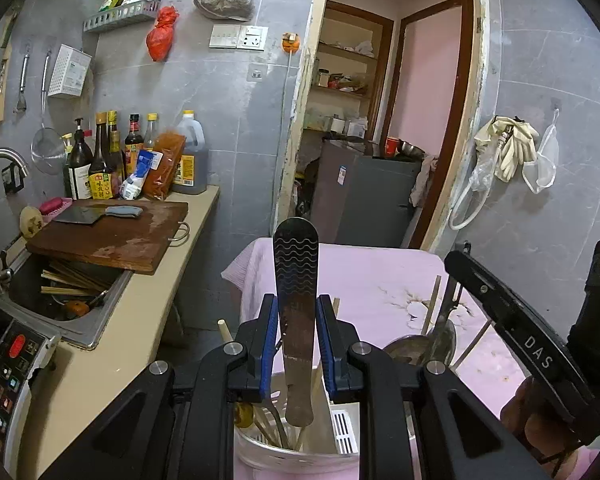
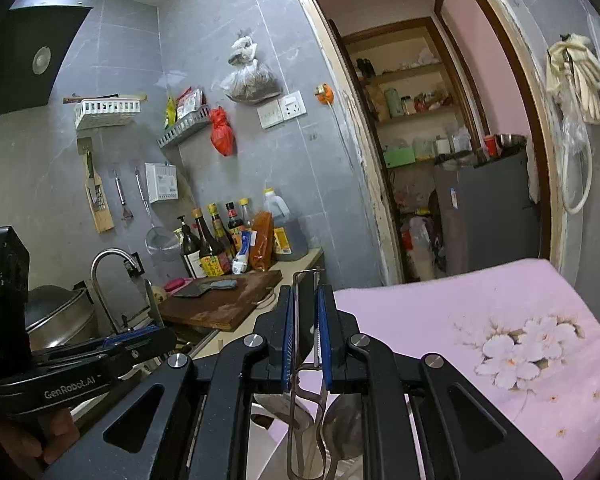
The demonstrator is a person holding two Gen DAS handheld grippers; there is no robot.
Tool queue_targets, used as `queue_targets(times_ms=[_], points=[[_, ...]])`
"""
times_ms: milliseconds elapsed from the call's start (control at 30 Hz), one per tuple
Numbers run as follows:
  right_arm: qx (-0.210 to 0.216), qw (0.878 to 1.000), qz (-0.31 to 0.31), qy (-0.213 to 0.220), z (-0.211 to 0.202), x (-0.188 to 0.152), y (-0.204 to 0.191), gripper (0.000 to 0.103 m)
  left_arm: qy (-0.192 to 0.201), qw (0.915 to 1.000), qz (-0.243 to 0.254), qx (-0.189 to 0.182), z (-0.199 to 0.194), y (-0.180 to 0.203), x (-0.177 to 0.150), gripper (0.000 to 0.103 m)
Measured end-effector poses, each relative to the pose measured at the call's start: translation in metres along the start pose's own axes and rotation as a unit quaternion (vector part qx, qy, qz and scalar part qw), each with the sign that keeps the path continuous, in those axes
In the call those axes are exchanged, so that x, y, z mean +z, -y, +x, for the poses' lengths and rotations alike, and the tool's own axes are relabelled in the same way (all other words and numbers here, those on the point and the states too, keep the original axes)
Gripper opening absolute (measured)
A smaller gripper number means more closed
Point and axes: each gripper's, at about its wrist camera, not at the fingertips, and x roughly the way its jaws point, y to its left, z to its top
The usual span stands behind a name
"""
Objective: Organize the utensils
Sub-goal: 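Lower the knife into the white holder and open the left gripper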
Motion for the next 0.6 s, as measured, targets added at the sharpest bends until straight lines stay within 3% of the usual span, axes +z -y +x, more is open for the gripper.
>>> queue_targets(times_ms=[600], points=[[-0.014,1.000,-0.012,-0.006,-0.012,-0.011,-0.003,0.011,-0.006,0.9996,-0.014,-0.022,-0.001,-0.016,-0.003,0.019]])
